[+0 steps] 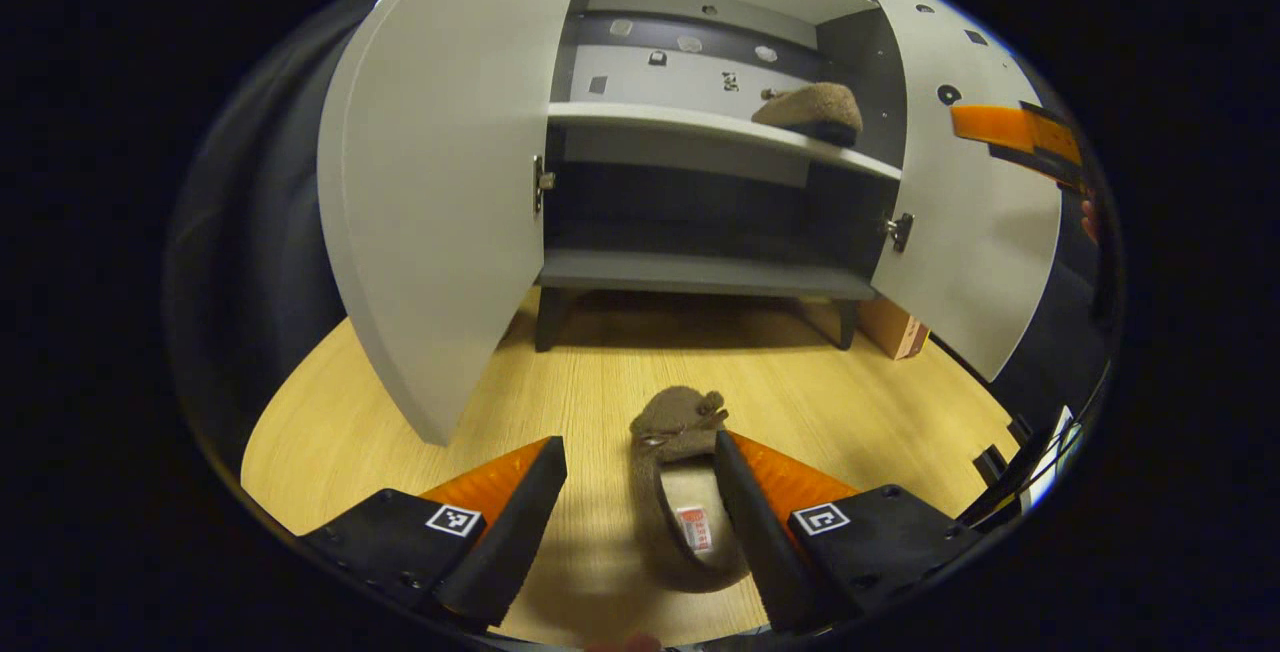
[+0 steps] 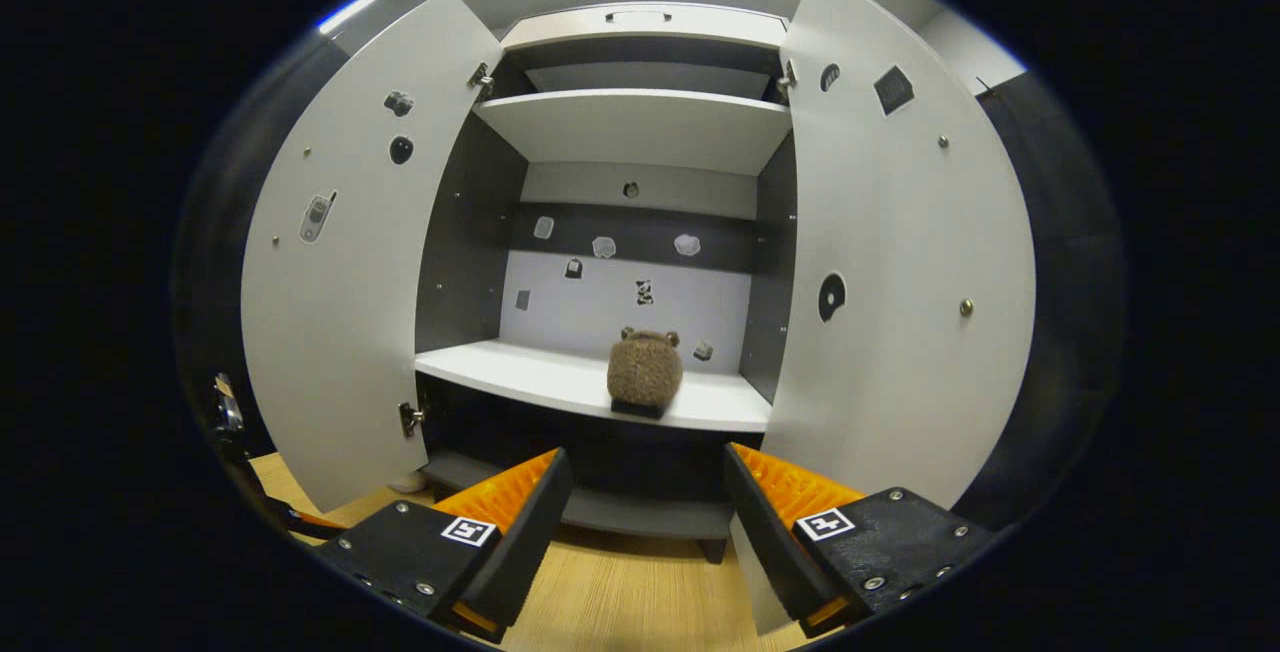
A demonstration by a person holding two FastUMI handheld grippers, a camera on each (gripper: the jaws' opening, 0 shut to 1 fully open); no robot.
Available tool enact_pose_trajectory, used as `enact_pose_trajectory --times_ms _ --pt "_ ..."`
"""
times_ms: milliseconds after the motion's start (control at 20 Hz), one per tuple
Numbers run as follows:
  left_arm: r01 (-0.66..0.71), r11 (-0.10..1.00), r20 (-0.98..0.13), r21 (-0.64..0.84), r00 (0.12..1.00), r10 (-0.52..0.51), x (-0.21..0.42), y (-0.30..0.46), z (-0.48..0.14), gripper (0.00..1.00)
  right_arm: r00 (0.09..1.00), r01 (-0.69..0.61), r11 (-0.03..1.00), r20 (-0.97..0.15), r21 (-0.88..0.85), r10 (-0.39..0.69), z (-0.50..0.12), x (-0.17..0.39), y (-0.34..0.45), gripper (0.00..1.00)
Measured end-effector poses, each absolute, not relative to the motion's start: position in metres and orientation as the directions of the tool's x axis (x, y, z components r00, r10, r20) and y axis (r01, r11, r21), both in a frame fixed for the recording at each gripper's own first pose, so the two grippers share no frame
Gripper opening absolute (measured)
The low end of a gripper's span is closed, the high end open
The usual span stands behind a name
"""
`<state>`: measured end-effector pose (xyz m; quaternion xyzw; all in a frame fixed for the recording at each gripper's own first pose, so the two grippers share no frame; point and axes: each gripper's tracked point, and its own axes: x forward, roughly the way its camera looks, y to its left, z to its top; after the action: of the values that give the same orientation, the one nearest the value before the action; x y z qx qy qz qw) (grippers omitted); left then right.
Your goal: Grab one shoe with the right hand and put it into the shoe cabinet, grab the other shoe with the left hand and put it into the shoe cabinet; then close the right door with the right hand and the left door with the left hand.
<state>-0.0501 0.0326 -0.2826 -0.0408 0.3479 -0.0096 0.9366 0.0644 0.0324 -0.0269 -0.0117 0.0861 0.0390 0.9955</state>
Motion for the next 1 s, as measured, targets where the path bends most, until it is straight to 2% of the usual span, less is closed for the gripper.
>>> enact_pose_trajectory --times_ms 300,500,600,650,850,950,1000 --pt "-0.048 0.995 -0.761 -0.091 0.647 -0.039 -0.063 0.032 -0.346 0.99 0.958 -0.067 0.997 -0.277 0.034 0.074 -0.062 0.035 0.013 0.94" --pt "-0.06 0.996 -0.78 -0.066 0.625 -0.014 -0.055 0.038 -0.37 0.98 0.961 -0.039 0.998 -0.272 0.053 0.052 -0.06 0.026 -0.005 0.94" --pt "-0.052 0.995 -0.779 -0.088 0.626 -0.036 -0.047 0.036 -0.377 0.97 0.958 -0.03 0.997 -0.284 0.064 0.047 -0.062 0.023 -0.011 0.94" --pt "-0.053 0.994 -0.777 -0.098 0.628 -0.044 -0.044 0.035 -0.38 1.0 0.957 -0.025 0.998 -0.286 0.066 0.043 -0.063 0.022 -0.015 0.94" --pt "-0.065 0.989 -0.77 -0.132 0.635 -0.06 -0.034 0.033 -0.383 0.88 0.956 -0.015 0.998 -0.292 0.064 0.033 -0.063 0.018 -0.023 0.94" --pt "-0.056 0.987 -0.759 -0.15 0.646 -0.078 -0.032 0.025 -0.382 0.71 0.956 -0.017 0.998 -0.292 0.062 0.034 -0.062 0.017 -0.024 0.94" --pt "-0.048 0.986 -0.755 -0.162 0.649 -0.093 -0.03 0.021 -0.383 0.57 0.956 -0.018 0.998 -0.293 0.062 0.035 -0.062 0.017 -0.024 0.94"
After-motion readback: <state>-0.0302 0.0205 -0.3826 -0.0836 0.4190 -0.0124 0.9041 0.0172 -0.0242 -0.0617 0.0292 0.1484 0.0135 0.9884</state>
